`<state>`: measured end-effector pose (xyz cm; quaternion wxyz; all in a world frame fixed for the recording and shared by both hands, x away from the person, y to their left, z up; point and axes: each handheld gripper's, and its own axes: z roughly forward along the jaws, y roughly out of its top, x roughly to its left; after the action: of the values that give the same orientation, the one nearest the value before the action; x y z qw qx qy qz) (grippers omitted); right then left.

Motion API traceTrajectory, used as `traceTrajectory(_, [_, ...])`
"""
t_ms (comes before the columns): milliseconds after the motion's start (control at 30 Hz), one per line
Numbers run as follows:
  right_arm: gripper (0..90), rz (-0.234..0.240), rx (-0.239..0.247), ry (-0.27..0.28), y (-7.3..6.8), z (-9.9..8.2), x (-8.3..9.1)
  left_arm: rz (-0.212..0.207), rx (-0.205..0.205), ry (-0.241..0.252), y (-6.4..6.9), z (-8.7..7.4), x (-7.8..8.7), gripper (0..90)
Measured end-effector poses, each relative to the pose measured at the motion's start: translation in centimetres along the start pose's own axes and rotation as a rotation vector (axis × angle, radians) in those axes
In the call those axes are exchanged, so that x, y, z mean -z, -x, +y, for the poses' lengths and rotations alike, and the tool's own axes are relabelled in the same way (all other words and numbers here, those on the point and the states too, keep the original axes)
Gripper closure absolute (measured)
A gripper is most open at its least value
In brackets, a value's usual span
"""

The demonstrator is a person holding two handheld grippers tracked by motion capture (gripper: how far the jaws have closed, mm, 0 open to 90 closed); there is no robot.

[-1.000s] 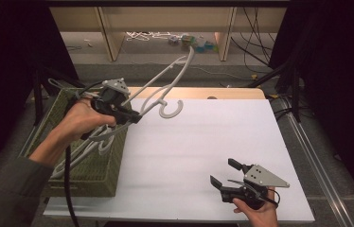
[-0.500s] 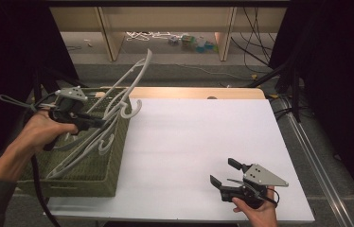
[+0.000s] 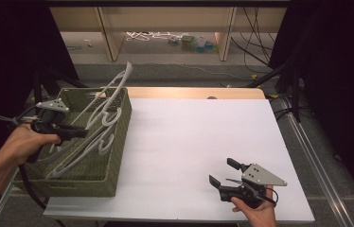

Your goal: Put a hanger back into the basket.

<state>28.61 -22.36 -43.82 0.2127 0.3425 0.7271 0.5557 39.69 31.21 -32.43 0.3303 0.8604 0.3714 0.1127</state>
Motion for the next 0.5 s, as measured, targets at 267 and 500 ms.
traceTrajectory(267, [15.9, 0.012, -0.012, 0.007, 0.0, 0.0, -0.1, 0.009, 0.010, -0.018, -0.9, -2.0, 0.0, 82.0])
traceTrajectory(500, [15.9, 0.004, -0.001, -0.010, 0.0, 0.0, 0.1, -0.001, 0.035, -0.049, -1.8, -3.8, 0.2, 82.0])
